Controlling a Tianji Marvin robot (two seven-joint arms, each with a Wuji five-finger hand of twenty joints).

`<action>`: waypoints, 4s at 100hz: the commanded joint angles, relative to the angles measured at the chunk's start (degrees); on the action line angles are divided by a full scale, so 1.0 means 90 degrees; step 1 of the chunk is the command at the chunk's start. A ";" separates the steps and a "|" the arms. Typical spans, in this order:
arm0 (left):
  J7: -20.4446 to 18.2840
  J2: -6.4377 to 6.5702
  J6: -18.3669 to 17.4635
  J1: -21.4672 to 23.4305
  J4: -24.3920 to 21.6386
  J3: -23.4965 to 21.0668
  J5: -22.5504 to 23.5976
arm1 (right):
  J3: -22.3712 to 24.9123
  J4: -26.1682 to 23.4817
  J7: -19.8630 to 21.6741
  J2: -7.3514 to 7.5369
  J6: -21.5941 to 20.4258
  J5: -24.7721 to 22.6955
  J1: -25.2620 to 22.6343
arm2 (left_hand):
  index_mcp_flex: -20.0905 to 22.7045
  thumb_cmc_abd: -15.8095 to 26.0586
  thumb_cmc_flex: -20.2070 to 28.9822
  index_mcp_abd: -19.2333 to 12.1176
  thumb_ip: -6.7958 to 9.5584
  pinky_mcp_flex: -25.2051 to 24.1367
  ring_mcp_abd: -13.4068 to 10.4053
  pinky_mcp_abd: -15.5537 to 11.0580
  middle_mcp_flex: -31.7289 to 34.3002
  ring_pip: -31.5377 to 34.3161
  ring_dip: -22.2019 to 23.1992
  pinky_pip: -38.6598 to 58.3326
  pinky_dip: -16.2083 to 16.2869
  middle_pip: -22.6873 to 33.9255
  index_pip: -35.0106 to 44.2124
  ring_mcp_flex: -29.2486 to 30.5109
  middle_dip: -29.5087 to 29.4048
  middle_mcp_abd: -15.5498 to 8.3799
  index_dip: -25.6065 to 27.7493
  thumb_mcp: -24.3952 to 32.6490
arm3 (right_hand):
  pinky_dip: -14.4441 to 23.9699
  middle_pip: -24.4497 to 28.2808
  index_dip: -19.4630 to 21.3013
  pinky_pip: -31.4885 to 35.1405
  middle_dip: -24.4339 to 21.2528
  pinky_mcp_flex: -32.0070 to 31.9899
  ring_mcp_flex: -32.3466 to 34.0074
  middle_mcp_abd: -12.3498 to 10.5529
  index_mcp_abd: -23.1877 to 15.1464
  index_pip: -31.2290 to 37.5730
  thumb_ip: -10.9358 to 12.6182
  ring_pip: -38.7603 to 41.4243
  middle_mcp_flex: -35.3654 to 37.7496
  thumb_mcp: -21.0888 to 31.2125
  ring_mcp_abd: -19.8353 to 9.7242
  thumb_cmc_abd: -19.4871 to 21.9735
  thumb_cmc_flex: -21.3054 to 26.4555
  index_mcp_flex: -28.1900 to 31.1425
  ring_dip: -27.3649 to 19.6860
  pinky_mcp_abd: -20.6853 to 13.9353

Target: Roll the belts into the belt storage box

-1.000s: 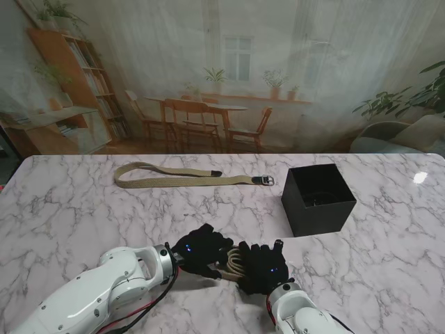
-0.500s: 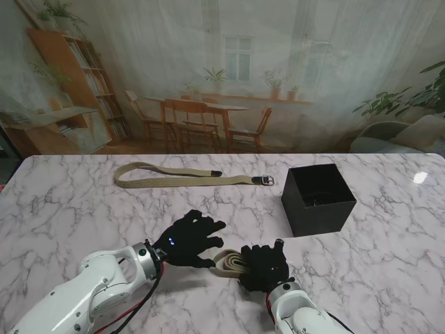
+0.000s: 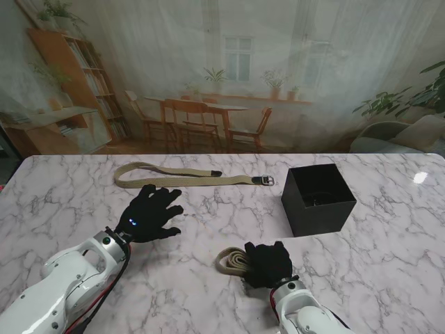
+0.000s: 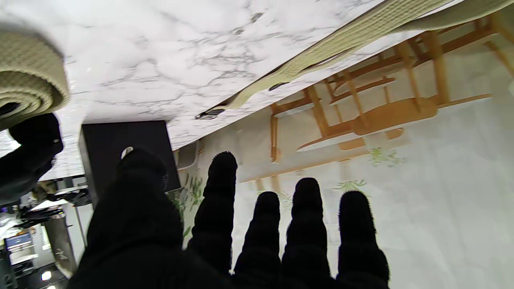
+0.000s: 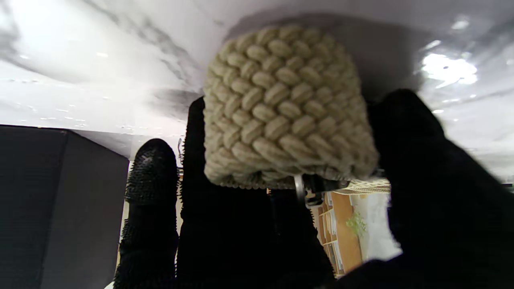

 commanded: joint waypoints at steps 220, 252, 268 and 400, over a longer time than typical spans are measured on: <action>-0.0051 0.0045 0.0924 -0.0261 0.1084 -0.0188 -0.0083 | 0.2832 0.0309 -0.0030 0.0816 -0.2768 -0.3976 0.1360 | 0.0242 0.0545 0.0045 0.0046 -0.0094 -0.0170 0.0103 0.0297 0.0350 -0.0309 -0.0104 -0.0631 -0.0103 -0.0147 -0.0325 -0.0078 -0.0013 0.0049 -0.0031 -0.0142 | 0.0159 -0.0770 -0.0321 -0.0482 0.0247 0.0181 0.0178 -0.1097 -0.2876 0.0408 0.0189 -0.1071 0.0936 0.1368 -0.0548 0.0446 0.1336 0.1323 0.0048 -0.0519; -0.0056 0.0047 0.0916 -0.0261 0.1084 -0.0185 -0.0078 | 0.2950 0.0258 -0.0185 0.0926 -0.3268 -0.4219 0.1455 | 0.0228 0.0548 0.0044 0.0039 -0.0094 -0.0165 0.0103 0.0299 0.0353 -0.0307 -0.0103 -0.0643 -0.0092 -0.0149 -0.0341 -0.0075 -0.0012 0.0045 -0.0034 -0.0144 | 0.0136 -0.0875 -0.0135 -0.0555 0.0333 0.0196 0.0161 -0.1210 -0.3387 0.0309 0.0184 -0.1137 0.0928 0.1500 -0.0667 0.0545 0.1514 0.1853 0.0030 -0.0650; -0.0054 0.0047 0.0923 -0.0253 0.1078 -0.0191 -0.0070 | 0.2890 0.0308 -0.0203 0.0987 -0.3721 -0.4182 0.1604 | 0.0226 0.0553 0.0044 0.0037 -0.0094 -0.0163 0.0108 0.0301 0.0349 -0.0308 -0.0104 -0.0646 -0.0086 -0.0151 -0.0345 -0.0078 -0.0012 0.0043 -0.0035 -0.0143 | 0.0082 -0.0996 -0.0002 -0.0667 0.0337 0.0166 0.0060 -0.1305 -0.3606 0.0173 0.0175 -0.1254 0.0807 0.1541 -0.0770 0.0561 0.1577 0.1879 0.0018 -0.0785; -0.0252 0.0051 0.0919 -0.0347 0.1084 -0.0066 -0.0109 | 0.2460 0.1314 -0.0930 0.1381 -0.6010 -0.3761 0.2785 | 0.0193 0.0553 0.0041 0.0032 -0.0093 -0.0151 0.0108 0.0296 0.0354 -0.0299 -0.0097 -0.0669 -0.0057 -0.0147 -0.0382 -0.0044 -0.0011 0.0037 -0.0047 -0.0141 | -0.0163 -0.2707 -0.0084 -0.1244 -0.1089 -0.0622 -0.0963 -0.1731 -0.4126 -0.1996 0.0517 -0.2367 -0.0279 0.2220 -0.1209 0.0466 0.0323 0.0266 -0.0755 -0.0664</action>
